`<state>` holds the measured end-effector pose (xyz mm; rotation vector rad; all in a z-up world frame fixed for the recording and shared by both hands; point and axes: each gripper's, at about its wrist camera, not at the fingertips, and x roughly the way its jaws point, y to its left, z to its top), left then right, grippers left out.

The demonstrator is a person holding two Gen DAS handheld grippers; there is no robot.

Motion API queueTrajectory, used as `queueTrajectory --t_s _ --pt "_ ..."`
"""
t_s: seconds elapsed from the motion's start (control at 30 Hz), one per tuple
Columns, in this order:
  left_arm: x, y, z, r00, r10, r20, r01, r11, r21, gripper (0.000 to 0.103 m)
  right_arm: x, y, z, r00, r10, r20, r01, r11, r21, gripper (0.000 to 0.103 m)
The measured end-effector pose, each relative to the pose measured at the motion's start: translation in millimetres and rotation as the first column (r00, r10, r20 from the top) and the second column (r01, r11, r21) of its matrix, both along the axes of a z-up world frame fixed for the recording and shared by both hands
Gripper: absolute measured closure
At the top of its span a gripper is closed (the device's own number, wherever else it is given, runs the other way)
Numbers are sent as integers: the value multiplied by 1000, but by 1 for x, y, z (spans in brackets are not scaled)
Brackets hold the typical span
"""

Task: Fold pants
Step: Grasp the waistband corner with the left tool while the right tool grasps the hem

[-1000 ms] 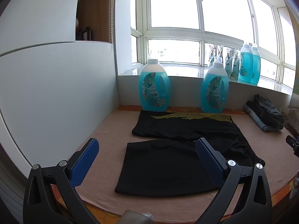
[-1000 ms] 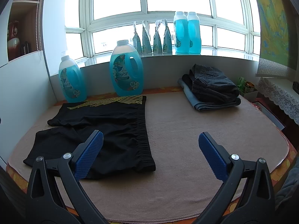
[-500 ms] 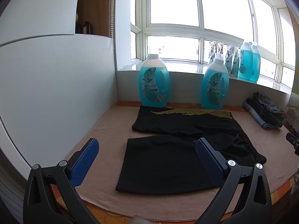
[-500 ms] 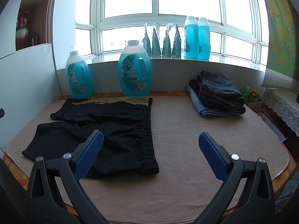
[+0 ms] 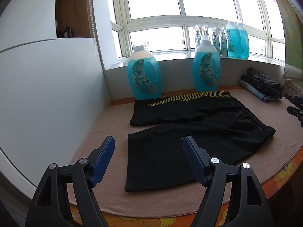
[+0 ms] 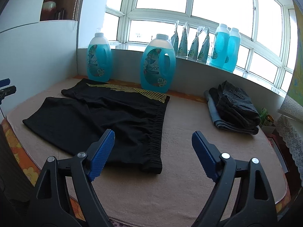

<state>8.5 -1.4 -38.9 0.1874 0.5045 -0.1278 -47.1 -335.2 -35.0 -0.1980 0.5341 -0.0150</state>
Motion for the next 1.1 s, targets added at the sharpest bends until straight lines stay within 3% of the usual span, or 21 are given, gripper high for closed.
queueTrajectory --t_s 0.07,0.2,0.27,0.67,1.1 --pt "1 -2 -6 999 -37 -29 38 999 19 45 1 1 -7 998 48 -42 -49 998 -25 33" --pt "7 -3 -22 987 -114 -116 117 993 13 56 6 3 -21 979 145 -140 -151 988 -36 38" --pt "11 -2 -29 976 -143 -163 145 989 0 62 9 6 -26 967 182 -178 -193 980 -49 45" --pt "21 0 -57 926 -216 -310 224 975 -13 62 46 18 -62 898 260 -356 -329 933 -148 59" --pt "33 -14 -74 874 -297 -384 336 941 35 62 58 33 -89 847 298 -441 -434 866 -248 61"
